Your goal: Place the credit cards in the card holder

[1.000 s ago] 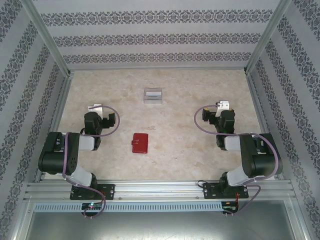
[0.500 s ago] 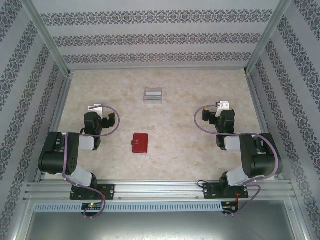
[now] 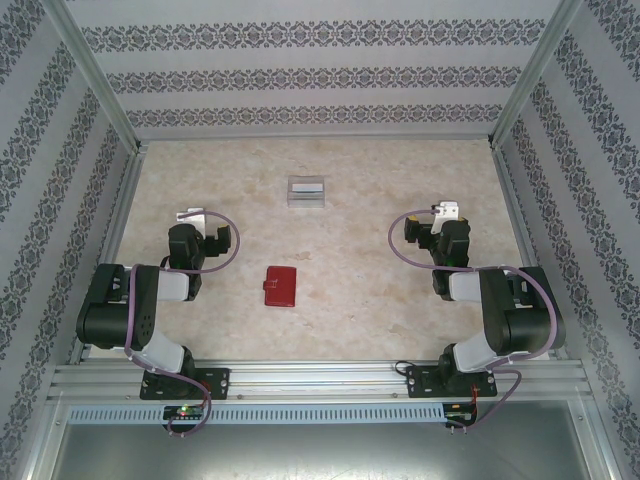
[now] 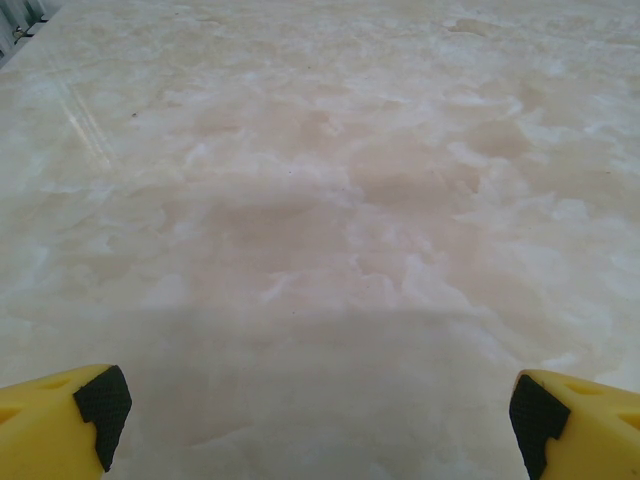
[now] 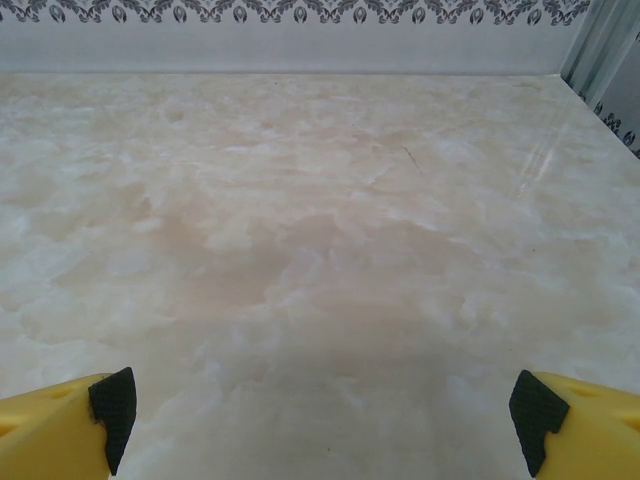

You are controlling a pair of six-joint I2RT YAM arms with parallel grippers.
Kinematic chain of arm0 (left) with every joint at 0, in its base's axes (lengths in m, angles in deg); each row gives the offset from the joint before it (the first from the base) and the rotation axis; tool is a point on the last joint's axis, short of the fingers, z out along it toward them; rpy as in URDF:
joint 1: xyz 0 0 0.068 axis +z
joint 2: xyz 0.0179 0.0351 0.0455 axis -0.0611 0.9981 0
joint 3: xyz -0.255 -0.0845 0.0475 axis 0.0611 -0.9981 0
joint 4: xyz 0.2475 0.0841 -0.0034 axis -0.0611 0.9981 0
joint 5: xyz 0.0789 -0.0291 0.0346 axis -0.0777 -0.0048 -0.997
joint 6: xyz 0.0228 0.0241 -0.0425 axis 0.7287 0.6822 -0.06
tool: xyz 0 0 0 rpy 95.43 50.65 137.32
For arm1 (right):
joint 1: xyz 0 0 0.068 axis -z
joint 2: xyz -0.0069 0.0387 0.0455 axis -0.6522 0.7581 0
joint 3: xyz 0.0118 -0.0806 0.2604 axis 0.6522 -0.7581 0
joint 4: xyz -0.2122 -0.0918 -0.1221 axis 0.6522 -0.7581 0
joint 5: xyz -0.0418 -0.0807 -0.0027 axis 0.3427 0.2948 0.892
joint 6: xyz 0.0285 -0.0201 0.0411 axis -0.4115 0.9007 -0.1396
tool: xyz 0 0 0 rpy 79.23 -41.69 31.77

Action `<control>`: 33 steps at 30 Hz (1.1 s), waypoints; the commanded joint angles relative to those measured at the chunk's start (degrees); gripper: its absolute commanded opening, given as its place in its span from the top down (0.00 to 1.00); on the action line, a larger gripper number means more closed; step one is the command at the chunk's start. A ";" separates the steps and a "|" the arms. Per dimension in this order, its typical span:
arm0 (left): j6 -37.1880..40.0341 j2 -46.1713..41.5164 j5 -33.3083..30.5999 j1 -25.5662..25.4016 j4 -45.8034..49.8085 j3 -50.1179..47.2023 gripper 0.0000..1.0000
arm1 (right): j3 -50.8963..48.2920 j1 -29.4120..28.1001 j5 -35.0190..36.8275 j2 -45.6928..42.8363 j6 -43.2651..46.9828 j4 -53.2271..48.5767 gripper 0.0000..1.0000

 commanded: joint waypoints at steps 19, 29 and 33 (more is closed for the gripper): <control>-49.36 -26.87 -10.60 -0.15 74.48 18.49 0.01 | 14.66 -21.02 -2.51 -16.45 -23.21 -40.95 0.02; -36.28 -30.48 38.15 -4.50 76.72 11.69 0.07 | 22.66 -44.68 -16.18 2.55 -38.52 -43.23 0.21; -34.31 -29.60 43.37 -6.16 78.84 11.96 0.15 | 22.41 -46.64 -21.81 7.66 -48.78 -37.46 0.34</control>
